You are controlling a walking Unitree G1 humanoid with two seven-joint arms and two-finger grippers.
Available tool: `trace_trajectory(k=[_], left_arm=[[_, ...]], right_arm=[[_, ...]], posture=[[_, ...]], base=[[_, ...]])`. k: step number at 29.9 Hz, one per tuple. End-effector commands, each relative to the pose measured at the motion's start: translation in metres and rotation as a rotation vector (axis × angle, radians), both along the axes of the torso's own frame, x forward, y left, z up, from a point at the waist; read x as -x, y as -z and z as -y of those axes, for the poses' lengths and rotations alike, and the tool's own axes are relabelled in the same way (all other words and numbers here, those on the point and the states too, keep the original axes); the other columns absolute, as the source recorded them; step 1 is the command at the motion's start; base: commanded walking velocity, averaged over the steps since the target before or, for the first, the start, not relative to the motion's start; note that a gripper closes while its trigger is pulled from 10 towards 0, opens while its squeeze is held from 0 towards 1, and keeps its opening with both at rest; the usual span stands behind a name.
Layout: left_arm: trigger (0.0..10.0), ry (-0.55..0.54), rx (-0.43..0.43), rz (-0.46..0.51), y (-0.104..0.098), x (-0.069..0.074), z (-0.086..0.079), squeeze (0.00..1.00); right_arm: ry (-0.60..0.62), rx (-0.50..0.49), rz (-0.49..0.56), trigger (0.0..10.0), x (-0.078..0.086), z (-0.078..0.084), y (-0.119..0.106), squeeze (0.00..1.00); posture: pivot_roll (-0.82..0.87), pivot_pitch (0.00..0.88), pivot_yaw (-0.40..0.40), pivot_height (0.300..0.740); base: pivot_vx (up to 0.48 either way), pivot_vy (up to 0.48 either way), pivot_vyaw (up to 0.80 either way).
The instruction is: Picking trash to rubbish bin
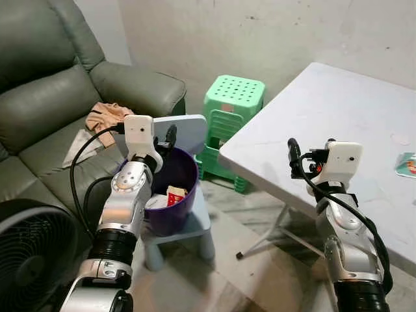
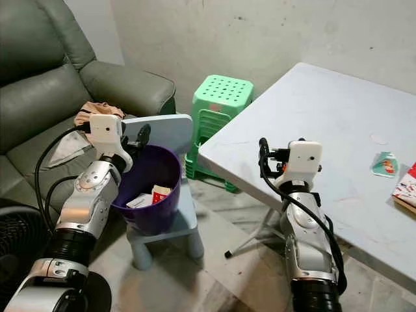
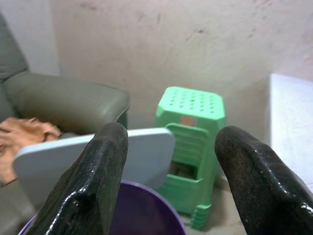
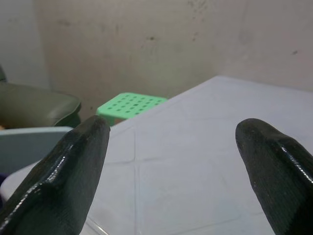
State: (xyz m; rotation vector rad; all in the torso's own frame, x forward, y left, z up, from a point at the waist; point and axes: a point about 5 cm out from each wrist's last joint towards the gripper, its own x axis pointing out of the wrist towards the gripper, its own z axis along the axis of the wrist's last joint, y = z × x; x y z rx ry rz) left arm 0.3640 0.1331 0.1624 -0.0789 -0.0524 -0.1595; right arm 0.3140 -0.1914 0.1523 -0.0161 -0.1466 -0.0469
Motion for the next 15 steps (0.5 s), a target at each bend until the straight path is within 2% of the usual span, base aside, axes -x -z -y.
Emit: trace_trajectory(k=[1, 15], left_arm=[[10.0, -0.016, -0.016, 0.001, -0.0017, -0.0010, -0.0024, 0.00], [10.0, -0.005, -0.033, -0.003, -0.0016, -0.0012, 0.0013, 0.00]], right_arm=[[-0.003, -0.001, 0.011, 10.0, 0.0011, -0.0014, -0.0033, 0.00], [-0.008, 0.003, 0.004, 10.0, 0.0007, -0.0041, -0.0017, 0.00]], posture=[[0.02, 0.000, 0.002, 0.740], [0.02, 0.000, 0.006, 0.740]], base=[[0.000, 0.000, -0.77], [0.000, 0.000, -0.77]])
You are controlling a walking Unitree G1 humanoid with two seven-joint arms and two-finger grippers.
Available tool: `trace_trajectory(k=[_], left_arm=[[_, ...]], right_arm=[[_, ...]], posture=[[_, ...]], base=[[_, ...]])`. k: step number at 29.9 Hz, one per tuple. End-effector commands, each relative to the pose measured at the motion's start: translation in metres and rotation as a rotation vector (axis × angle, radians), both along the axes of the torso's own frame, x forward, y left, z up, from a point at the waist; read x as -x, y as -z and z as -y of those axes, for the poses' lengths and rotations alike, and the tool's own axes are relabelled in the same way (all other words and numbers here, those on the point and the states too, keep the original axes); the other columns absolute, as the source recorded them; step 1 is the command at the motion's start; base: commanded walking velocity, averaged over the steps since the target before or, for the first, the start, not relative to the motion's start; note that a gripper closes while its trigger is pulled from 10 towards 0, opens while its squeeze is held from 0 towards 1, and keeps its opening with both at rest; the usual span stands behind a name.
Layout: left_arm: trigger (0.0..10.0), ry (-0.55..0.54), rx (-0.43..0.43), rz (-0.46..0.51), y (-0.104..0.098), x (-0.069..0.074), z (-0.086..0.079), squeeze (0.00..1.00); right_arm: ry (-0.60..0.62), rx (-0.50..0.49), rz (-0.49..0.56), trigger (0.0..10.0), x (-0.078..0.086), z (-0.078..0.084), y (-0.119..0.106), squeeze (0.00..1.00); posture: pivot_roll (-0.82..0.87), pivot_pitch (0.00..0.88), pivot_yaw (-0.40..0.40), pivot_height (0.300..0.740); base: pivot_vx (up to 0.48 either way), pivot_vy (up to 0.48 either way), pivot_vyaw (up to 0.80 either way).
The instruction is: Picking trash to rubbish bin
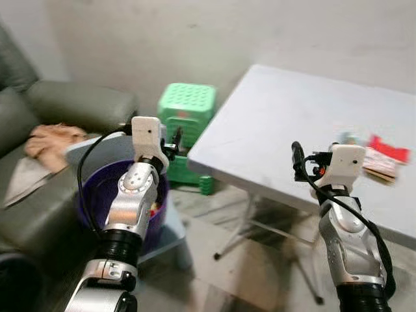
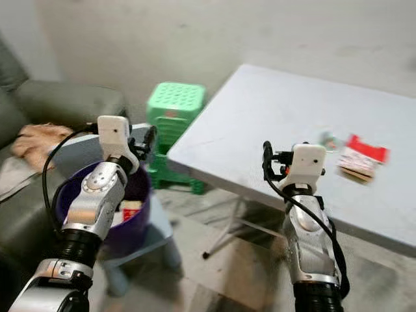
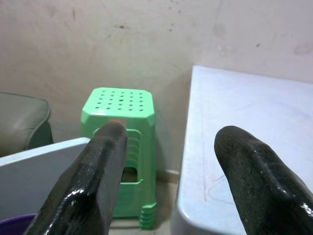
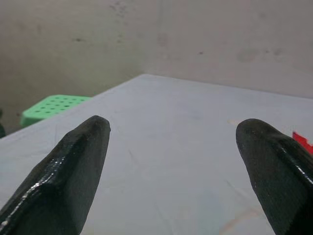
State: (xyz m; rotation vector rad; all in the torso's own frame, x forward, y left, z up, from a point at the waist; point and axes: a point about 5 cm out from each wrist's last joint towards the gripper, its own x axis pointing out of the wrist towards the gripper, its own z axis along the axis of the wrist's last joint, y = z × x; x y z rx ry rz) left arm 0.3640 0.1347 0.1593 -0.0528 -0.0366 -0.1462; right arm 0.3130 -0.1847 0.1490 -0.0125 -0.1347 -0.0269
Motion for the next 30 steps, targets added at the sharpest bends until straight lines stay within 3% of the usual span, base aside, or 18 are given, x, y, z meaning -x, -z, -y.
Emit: trace_trajectory(k=[1, 5, 25, 30], left_arm=[[10.0, 0.016, -0.011, 0.013, -0.004, -0.001, 0.004, 0.00], [10.0, 0.032, -0.035, 0.019, -0.002, 0.002, 0.006, 0.00], [10.0, 0.105, -0.034, -0.034, 0.007, 0.010, 0.004, 0.00], [10.0, 0.110, -0.032, -0.039, 0.007, 0.010, 0.003, 0.00]], right_arm=[[0.013, 0.006, 0.013, 10.0, 0.000, 0.003, -0.004, 0.00], [0.010, -0.011, 0.023, 10.0, 0.003, 0.004, -0.002, 0.00], [-0.048, -0.041, 0.027, 10.0, 0.015, -0.011, 0.005, 0.00], [-0.052, -0.043, 0.027, 10.0, 0.015, -0.013, 0.005, 0.00]], posture=[[0.02, 0.000, 0.006, 0.740], [0.01, 0.000, 0.011, 0.740], [0.02, 0.000, 0.027, 0.740], [0.02, 0.000, 0.028, 0.740]], base=[[0.000, 0.000, -0.76], [0.000, 0.000, -0.67], [0.000, 0.000, 0.00], [0.270, 0.000, 0.00]])
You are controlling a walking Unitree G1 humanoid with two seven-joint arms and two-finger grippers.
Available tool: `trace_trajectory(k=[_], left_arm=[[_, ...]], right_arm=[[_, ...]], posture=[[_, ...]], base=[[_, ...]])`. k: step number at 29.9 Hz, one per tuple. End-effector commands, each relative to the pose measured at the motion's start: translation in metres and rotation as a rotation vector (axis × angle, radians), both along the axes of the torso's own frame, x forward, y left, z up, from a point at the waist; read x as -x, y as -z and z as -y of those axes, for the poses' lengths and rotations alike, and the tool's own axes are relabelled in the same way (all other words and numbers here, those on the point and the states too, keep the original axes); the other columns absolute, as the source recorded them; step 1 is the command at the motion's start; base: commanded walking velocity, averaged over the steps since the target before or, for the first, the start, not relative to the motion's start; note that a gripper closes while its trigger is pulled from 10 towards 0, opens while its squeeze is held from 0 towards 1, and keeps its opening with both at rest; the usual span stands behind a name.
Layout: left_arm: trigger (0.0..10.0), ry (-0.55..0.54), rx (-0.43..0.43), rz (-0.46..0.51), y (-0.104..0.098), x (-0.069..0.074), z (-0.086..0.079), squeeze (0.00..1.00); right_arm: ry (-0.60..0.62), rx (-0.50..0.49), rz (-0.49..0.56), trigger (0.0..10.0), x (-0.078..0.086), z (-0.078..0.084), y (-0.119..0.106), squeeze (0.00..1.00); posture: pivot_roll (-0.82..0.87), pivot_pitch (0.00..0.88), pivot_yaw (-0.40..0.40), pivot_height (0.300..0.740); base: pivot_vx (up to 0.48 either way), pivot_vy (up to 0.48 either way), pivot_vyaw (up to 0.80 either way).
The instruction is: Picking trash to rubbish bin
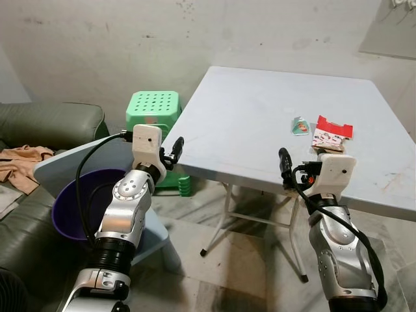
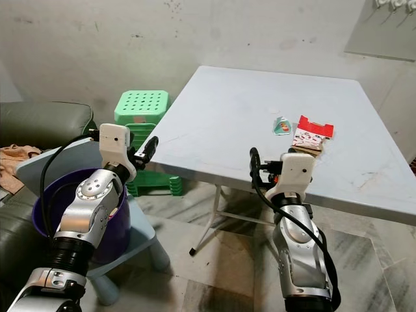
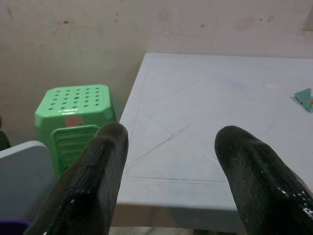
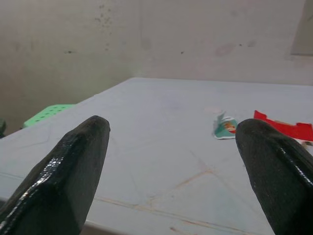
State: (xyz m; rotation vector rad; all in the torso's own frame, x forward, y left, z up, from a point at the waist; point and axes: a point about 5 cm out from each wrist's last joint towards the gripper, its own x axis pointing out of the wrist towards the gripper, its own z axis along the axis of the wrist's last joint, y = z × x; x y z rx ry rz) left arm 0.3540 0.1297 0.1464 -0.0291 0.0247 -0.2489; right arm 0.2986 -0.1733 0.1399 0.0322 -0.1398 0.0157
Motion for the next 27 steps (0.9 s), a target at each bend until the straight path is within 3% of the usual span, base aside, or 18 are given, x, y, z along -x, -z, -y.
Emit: trace_trajectory(k=[1, 27], left_arm=[[10.0, 0.008, -0.002, 0.017, -0.0060, 0.0003, -0.0015, 0.00], [10.0, 0.021, -0.005, 0.011, -0.0074, 0.0002, 0.0000, 0.00]], right_arm=[[-0.007, -0.001, 0.022, 10.0, 0.0005, -0.0014, -0.0040, 0.00], [-0.017, 0.000, 0.017, 10.0, 0.0009, -0.0029, -0.0028, 0.00]], posture=[[0.02, 0.000, 0.028, 0.740], [0.02, 0.000, 0.032, 0.740]], base=[[0.281, 0.000, 0.00], [0.285, 0.000, 0.00]])
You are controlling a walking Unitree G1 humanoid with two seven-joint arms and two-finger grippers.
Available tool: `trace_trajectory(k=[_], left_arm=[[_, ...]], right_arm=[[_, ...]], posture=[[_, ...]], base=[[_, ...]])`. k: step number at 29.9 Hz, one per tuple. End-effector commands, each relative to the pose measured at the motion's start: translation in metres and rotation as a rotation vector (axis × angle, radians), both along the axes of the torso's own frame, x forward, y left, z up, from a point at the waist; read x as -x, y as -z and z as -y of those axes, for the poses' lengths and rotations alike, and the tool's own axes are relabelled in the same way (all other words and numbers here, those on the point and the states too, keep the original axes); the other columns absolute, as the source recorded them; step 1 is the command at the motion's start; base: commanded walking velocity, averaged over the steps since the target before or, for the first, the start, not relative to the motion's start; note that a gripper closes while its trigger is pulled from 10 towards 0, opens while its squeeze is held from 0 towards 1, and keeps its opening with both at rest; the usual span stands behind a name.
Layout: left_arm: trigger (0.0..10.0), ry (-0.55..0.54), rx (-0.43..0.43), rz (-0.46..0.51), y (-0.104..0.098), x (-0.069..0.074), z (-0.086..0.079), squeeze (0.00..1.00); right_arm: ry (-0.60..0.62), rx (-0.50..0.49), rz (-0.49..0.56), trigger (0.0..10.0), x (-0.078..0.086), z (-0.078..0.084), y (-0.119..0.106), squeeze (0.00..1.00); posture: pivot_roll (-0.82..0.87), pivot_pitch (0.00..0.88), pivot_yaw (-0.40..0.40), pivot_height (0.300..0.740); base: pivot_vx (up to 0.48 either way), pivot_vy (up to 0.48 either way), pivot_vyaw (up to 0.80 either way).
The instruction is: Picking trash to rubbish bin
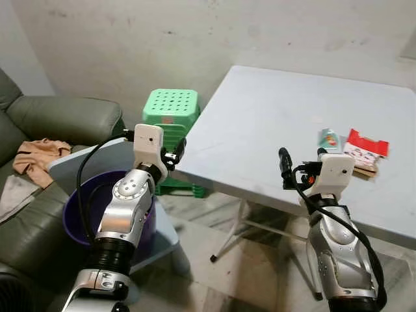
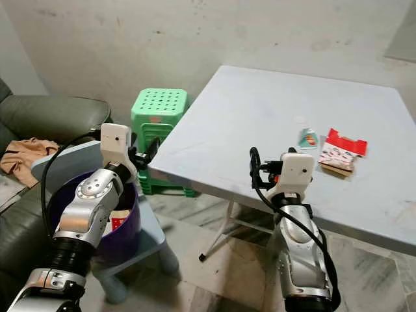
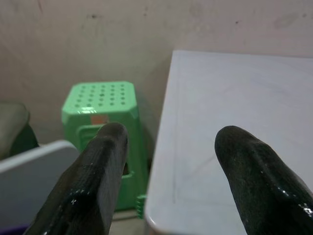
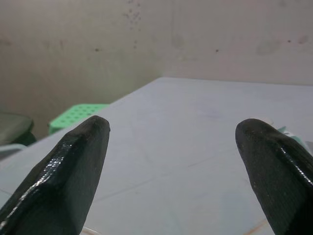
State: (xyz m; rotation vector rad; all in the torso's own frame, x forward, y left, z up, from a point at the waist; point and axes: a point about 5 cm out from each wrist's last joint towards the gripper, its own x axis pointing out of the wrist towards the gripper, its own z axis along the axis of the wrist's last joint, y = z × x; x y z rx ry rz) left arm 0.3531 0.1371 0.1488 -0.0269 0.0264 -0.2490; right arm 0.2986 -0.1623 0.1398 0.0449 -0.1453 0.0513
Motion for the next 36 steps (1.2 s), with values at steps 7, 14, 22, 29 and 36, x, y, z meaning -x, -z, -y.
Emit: trace_trajectory(k=[7, 14, 22, 29, 36], left_arm=[[10.0, 0.022, -0.002, 0.013, -0.0051, -0.0008, 0.0077, 0.00], [10.0, 0.021, -0.002, 0.013, -0.0049, -0.0006, 0.0078, 0.00], [10.0, 0.020, -0.002, 0.014, -0.0054, -0.0007, 0.0074, 0.00], [10.0, 0.019, -0.001, 0.014, -0.0050, -0.0002, 0.0080, 0.00], [10.0, 0.018, 0.001, 0.015, -0.0054, -0.0003, 0.0077, 0.00]], right_arm=[[0.014, 0.010, 0.011, 10.0, 0.0008, 0.0066, -0.0029, 0.00], [0.011, 0.011, 0.009, 10.0, 0.0007, 0.0067, -0.0027, 0.00], [0.008, 0.014, 0.010, 10.0, 0.0006, 0.0056, -0.0030, 0.00], [0.003, 0.015, 0.008, 10.0, 0.0013, 0.0061, -0.0025, 0.00], [-0.001, 0.016, 0.007, 10.0, 0.0010, 0.0050, -0.0024, 0.00]], posture=[[0.02, 0.000, 0.030, 0.740], [0.02, 0.000, 0.029, 0.740], [0.02, 0.000, 0.029, 0.740], [0.02, 0.000, 0.026, 0.740], [0.02, 0.000, 0.025, 0.740]], base=[[0.289, 0.000, 0.00], [0.287, 0.000, 0.00], [0.287, 0.000, 0.00], [0.287, 0.000, 0.00], [0.288, 0.000, 0.00]])
